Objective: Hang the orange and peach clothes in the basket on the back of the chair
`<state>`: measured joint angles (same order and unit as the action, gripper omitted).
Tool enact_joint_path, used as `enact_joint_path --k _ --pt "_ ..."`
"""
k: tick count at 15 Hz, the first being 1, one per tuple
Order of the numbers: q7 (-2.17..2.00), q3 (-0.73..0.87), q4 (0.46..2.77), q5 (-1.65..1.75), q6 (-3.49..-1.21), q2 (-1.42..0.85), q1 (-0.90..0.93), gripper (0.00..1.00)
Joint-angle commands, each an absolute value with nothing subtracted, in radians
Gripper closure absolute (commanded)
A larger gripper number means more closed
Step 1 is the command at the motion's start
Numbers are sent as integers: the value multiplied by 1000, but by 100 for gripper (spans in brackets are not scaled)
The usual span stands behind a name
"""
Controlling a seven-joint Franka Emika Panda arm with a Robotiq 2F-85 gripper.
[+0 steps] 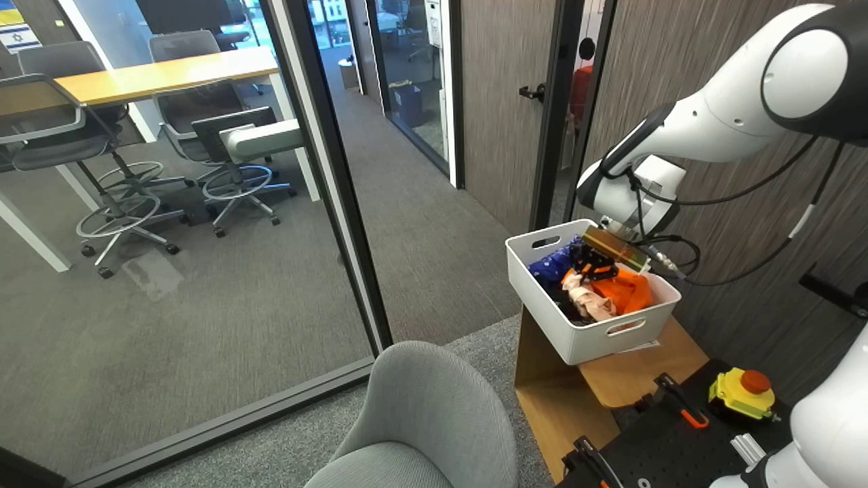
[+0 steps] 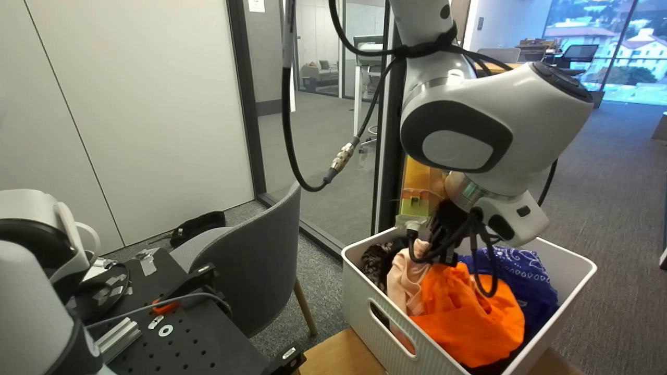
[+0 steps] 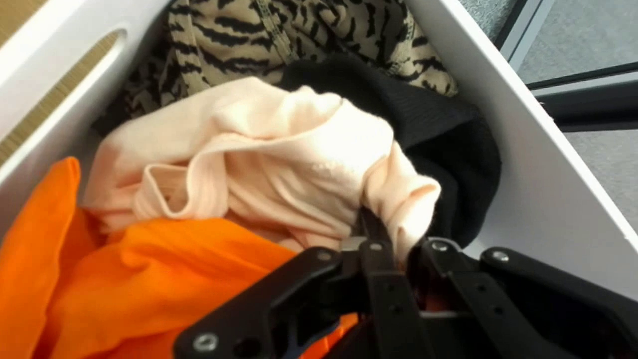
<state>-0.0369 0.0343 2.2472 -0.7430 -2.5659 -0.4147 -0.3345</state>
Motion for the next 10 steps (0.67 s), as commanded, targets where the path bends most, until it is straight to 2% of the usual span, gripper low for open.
enact_joint_path --k 1,10 --pt "120 35 2215 -778 -2490 -346 -352 92" --pt "378 51 2137 -739 -2374 -187 -300 92"
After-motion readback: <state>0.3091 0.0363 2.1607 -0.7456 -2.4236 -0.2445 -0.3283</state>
